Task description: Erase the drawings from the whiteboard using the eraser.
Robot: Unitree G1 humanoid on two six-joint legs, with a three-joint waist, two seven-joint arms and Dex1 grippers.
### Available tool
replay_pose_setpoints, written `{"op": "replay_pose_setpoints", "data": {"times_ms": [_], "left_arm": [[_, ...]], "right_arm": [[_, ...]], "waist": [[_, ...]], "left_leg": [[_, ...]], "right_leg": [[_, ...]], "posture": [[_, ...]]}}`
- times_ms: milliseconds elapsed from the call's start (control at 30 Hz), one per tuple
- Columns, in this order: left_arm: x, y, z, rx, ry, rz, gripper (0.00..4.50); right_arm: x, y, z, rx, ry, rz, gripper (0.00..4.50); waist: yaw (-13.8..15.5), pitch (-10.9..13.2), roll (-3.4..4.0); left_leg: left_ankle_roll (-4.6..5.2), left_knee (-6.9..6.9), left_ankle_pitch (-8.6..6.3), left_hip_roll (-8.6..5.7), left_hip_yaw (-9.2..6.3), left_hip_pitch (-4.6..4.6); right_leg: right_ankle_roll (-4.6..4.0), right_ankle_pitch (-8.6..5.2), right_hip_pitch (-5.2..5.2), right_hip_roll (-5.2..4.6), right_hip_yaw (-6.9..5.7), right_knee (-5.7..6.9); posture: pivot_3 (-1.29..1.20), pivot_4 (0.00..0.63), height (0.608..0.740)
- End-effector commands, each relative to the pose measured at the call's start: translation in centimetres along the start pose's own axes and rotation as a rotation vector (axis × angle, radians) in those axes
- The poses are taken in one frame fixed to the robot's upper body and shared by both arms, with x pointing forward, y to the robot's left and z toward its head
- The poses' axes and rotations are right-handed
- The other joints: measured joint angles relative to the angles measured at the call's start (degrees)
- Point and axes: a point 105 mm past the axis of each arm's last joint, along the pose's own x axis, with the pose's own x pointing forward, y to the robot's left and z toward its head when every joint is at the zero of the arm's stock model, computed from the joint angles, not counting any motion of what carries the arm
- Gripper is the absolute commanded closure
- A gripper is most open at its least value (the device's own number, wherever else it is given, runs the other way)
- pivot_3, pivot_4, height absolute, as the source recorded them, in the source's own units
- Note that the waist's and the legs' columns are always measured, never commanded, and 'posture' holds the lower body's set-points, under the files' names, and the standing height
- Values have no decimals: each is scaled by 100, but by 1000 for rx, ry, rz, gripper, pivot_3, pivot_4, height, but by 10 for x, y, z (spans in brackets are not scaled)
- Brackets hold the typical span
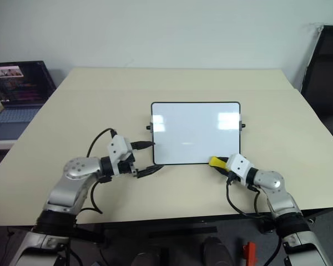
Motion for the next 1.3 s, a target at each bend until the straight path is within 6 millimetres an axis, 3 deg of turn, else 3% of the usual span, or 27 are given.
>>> {"op": "replay_pose_setpoints", "data": {"times_ms": [33,200,300,333,400,467,633,767,867,1133,1300], "left_arm": [[0,0,11,35,-31,7,0],[-1,0,17,29,-49,-2,0],[3,0,32,20,-100,-33,0],[7,-1,39,26,-123,-47,0],[14,-3,51,45,-155,-71,0],[23,-7,63,53,-194,-101,0],[46,-29,84,47,-281,-201,0],[64,-53,86,32,-295,-295,0],[75,-62,87,11,-299,-324,0],[77,-69,88,8,-304,-349,0],[76,-66,86,17,-291,-337,0]], "right_arm": [[-8,-28,23,1,-29,-47,3401],[-37,-59,80,61,-151,-72,3402],[-70,-88,123,123,-294,-154,3402],[-87,-108,135,144,-356,-250,3402],[-117,-137,138,176,-409,-426,3402],[-144,-158,116,206,-373,-618,3404],[-181,-172,57,338,-221,-901,3405],[-197,-160,-3,450,27,-1031,3407],[-204,-146,-34,530,150,-1051,3407],[-207,-129,-66,523,330,-972,3407],[-204,-132,-70,545,304,-930,3407]], "waist": [[2,8,10],[74,43,61],[101,44,62],[113,44,62],[164,45,61],[211,44,59],[248,42,56],[204,45,65],[168,44,71],[92,43,86],[89,43,86]], "left_leg": [[0,1,0,0,0,-4],[0,0,0,-1,-10,-51],[-1,-1,-1,0,-25,-103],[-2,0,-1,-1,-32,-126],[-3,-1,-2,-6,-33,-136],[-4,-1,-3,-17,-30,-141],[-3,-1,-6,-38,-23,-143],[-3,-2,-6,-39,-14,-141],[-2,-2,-6,-67,-11,-131],[3,4,-3,-74,-4,-125],[3,4,-3,-76,-5,-125]], "right_leg": [[-1,0,-3,0,1,0],[10,1,-41,-11,-1,-2],[-8,11,-86,-18,-15,-1],[-15,15,-103,-22,-24,-1],[-5,9,-106,-39,-30,-3],[0,6,-104,-51,-32,-13],[17,-4,-94,-73,-29,-27],[18,-5,-98,-71,-19,-18],[17,-5,-98,-63,-11,-6],[21,-7,-94,-63,-2,-4],[22,-7,-92,-64,-2,-6]], "posture": [[0,150,740],[0,150,740],[0,150,740],[0,150,740],[0,150,740],[0,150,740],[0,150,740],[0,150,740],[0,150,740],[0,150,740],[0,150,740]]}}
